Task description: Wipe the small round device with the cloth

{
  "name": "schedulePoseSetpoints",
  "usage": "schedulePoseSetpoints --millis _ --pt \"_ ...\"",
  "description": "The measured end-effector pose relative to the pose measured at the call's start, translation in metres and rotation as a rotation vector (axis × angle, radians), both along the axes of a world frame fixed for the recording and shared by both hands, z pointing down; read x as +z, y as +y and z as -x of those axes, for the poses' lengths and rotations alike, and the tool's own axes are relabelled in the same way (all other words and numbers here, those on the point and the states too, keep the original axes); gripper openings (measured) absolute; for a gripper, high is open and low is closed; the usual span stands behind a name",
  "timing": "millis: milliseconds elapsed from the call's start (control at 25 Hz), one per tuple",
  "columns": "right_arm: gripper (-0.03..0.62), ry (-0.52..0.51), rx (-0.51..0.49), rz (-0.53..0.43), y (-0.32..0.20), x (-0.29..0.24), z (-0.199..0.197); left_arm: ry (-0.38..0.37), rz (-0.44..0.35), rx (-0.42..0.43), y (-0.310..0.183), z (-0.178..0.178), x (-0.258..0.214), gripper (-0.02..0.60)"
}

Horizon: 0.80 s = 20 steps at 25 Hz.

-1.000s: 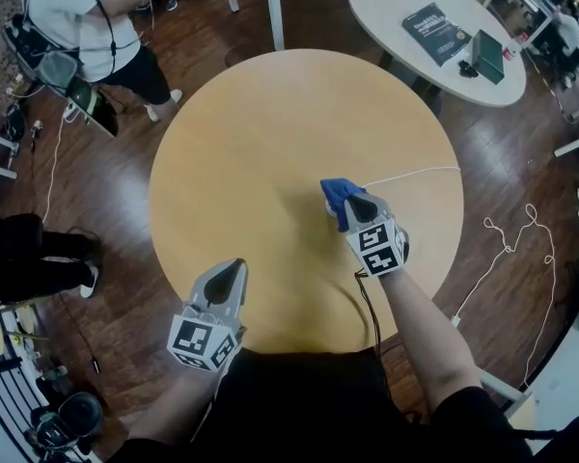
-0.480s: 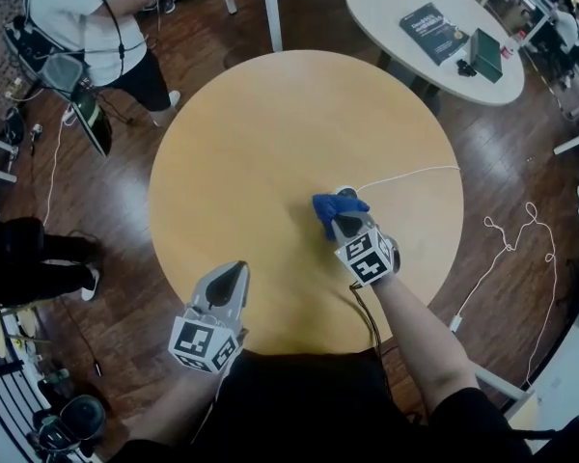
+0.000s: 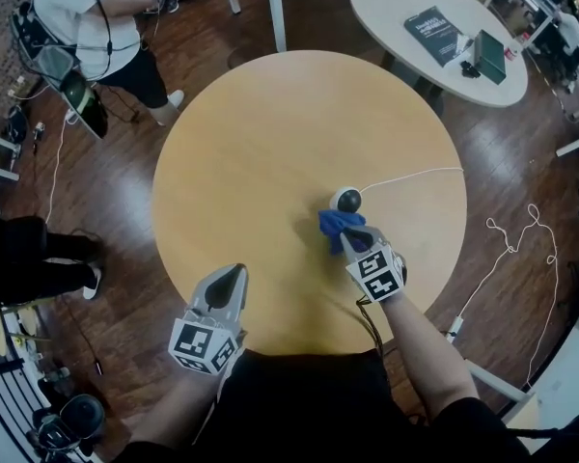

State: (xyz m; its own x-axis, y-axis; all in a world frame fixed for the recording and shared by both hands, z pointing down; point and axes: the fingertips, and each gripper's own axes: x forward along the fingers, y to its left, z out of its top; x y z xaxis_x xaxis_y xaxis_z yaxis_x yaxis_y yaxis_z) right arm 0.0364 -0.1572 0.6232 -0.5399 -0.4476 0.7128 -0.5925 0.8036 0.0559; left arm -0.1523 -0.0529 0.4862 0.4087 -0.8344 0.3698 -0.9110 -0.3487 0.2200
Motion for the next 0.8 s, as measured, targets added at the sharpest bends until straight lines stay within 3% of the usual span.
schedulePoseSetpoints --millis 160,320,440,680,800 --pt "0.023 -0.075 0.048 -0.128 -0.026 -0.057 -0.003 0.008 -0.011 0.003 -0.006 -0.004 -0.001 0.003" --pt "0.023 -0.085 0.128 -0.206 -0.062 -0.078 -0.017 0.005 -0.012 0.005 -0.005 -0.007 -0.002 0.004" --pt "0.023 -0.061 0.156 -0.202 -0.078 -0.068 -0.023 -0.004 -0.007 -0.001 -0.003 -0.005 -0.003 0.003" --pt "0.023 0.025 0.085 -0.180 -0.082 -0.040 -0.013 -0.017 0.011 -0.029 0.002 0.005 -0.001 0.003" --pt "0.021 0.033 0.110 -0.180 -0.086 -0.033 -0.019 -0.018 0.017 -0.032 0.001 0.004 0.000 0.003"
